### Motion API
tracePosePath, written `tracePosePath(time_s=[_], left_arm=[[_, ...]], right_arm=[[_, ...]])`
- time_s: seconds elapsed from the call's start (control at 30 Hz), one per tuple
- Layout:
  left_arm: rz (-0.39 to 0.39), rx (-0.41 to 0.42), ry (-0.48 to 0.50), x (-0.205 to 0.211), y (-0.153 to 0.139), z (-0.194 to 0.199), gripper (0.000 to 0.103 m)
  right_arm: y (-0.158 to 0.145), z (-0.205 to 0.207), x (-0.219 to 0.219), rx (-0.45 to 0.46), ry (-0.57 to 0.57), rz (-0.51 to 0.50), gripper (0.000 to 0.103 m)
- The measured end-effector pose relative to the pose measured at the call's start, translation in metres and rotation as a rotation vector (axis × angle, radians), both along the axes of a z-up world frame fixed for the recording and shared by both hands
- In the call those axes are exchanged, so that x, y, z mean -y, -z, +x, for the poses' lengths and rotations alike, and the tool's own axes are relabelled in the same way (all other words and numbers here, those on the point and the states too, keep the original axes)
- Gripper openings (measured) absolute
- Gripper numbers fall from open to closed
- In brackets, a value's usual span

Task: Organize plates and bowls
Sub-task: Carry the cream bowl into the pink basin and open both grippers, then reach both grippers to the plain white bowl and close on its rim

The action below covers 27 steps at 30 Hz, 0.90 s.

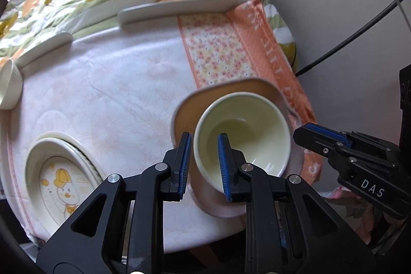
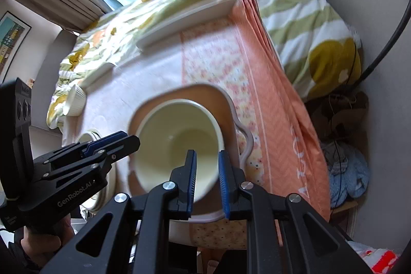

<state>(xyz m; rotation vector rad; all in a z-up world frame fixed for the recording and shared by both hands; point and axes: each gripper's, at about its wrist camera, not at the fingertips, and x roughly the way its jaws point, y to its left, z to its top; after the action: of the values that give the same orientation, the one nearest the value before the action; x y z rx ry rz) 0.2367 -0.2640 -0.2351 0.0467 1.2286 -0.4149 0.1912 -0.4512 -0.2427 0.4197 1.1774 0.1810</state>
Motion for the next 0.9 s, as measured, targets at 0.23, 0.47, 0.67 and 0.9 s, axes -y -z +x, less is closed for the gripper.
tracePosePath(time_s=[0.23, 0.47, 0.67, 0.9], left_arm=[[-0.069, 0.117, -0.123, -0.061, -0.056, -0.008, 0.085], [-0.069, 0.226, -0.393, -0.177, -0.088, -0.023, 0.103], [-0.145, 0.218, -0.606, -0.283, -0.082, -0.018, 0.103], [-0.350, 0.150, -0.858, -0.403, -0.040, 0.013, 0.103]], right_arm=[[-0.046, 0.017, -0.036, 0.131, -0.102, 0.061, 0.023], [-0.080, 0.048, -0.098, 0.258, -0.197, 0.122, 0.103], [-0.107, 0.086, -0.189, 0.344, -0.353, 0.108, 0.103], [-0.102, 0.158, -0.311, 0.247, -0.510, -0.012, 0.103]])
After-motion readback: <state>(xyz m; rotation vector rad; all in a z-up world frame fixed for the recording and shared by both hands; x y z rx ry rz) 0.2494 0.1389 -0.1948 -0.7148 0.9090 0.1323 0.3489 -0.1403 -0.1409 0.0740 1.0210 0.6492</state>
